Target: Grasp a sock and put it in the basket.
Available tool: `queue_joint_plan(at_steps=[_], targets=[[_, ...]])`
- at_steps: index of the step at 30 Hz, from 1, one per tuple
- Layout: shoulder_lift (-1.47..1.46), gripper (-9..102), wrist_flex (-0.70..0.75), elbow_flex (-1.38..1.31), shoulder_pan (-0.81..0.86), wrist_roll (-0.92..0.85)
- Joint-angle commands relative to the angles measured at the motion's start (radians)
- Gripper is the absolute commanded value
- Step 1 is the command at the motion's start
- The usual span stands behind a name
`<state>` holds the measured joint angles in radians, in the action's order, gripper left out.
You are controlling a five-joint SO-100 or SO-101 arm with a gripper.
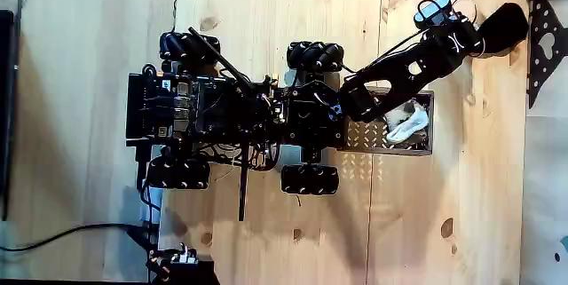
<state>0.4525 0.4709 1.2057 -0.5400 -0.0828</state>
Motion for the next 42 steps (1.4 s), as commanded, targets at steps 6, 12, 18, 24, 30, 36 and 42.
queue_joint_plan(at_steps=[6, 12, 18, 24, 30, 36, 42], targets=[[-0.069, 30, 0.031, -0.132, -0.032, 0.009], [-0.055, 0, 0.025, -0.135, -0.040, 0.014], [-0.014, 0, 0.054, -0.135, -0.037, 0.017], [0.078, 0, 0.043, -0.135, -0.026, 0.091], [0.270, 0, 0.106, -0.135, -0.023, 0.175], [0.474, 0, 0.261, -0.133, -0.020, 0.225], [0.756, 0, 0.480, -0.117, 0.012, 0.236]])
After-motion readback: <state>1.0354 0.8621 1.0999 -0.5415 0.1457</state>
